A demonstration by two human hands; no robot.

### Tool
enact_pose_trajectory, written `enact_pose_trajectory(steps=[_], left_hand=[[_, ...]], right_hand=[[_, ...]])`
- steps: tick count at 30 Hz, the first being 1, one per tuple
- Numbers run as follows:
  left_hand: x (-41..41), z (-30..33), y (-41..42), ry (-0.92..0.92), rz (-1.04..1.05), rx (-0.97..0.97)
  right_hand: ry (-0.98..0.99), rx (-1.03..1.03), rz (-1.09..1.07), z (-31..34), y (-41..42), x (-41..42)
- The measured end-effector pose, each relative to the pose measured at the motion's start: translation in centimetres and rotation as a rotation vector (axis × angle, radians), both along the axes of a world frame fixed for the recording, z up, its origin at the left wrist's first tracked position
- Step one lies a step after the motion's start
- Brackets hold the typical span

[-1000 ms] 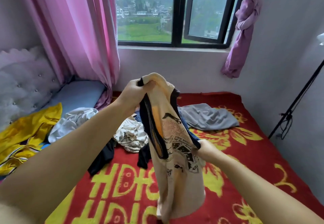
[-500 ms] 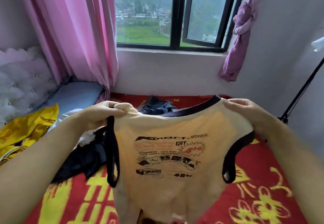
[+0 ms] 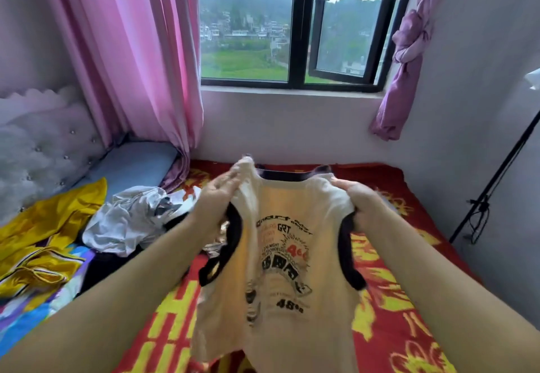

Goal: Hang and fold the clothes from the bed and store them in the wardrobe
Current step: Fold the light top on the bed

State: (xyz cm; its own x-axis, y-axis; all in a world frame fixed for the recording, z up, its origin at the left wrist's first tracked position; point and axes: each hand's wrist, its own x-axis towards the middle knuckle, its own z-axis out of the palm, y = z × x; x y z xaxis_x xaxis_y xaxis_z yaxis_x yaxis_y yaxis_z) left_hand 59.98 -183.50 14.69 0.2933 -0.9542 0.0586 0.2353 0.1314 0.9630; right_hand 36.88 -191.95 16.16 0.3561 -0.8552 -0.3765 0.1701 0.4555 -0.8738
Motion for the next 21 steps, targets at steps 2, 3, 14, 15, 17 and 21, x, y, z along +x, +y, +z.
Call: enact_pose_trajectory(steps=[2,3,14,15,17,21], left_hand=[[-3.6,0.7,1.1,-0.203,-0.079,-0.11],[-5.1,0.7,1.4,-0.342,-0.114,-0.18],[-5.4,3.7,2.2,-1.068,-0.43,-0.207],[-5.0,4.0,2.1,-1.09,-0.435,-0.253],[-4.3,4.4,1.7,-1.036,-0.35,-0.365],[-4.5,4.3,1.3,-0.926,-0.02,-0.586]], right_hand=[[0.003,-0.056,0.042,0.1,1.3,2.7],[-0.003,-0.112,0.071,0.1,1.9,3.8],[0.164,-0.642,0.415,4.1,3.2,2.5],[0.129,-0.633,0.433,4.4,3.2,2.1],[0.045,-0.627,0.482,5.1,2.8,1.3],[0.034,-0.667,0.496,5.8,2.3,0.3]])
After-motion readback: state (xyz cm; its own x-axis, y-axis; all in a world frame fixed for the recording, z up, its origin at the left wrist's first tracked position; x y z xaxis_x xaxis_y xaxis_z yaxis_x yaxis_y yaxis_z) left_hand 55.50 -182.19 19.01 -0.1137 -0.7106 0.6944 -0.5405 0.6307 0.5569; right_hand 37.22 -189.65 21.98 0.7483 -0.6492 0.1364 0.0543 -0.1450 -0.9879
